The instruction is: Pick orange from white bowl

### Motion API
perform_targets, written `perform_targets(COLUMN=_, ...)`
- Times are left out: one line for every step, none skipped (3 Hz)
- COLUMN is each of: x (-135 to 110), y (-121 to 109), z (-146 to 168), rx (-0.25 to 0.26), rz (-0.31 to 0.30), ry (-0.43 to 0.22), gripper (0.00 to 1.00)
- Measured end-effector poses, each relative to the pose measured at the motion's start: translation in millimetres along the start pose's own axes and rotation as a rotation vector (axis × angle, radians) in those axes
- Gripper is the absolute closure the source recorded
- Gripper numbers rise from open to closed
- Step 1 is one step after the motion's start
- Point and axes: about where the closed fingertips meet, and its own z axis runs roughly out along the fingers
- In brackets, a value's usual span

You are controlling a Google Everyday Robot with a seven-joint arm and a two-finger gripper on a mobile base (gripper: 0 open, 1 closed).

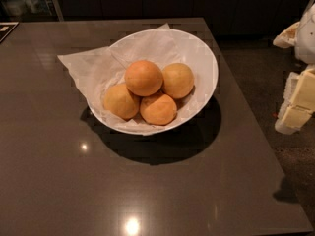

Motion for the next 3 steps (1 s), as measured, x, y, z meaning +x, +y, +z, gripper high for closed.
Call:
perform_targets(x=-2.8, y=-0.2, z=-1.9, rx=0.004, rz=-0.007, ry=0.001, gripper=0.0)
perform_targets(x=-16.5, y=-2.3, z=-2.5, rx=0.002, rz=-0.047, ry=0.015, gripper=0.0)
perform_targets(x=-43.3, y=-4.2, z=3.1, rx=0.005, rz=-0.136, ry=0.034, gripper=0.0)
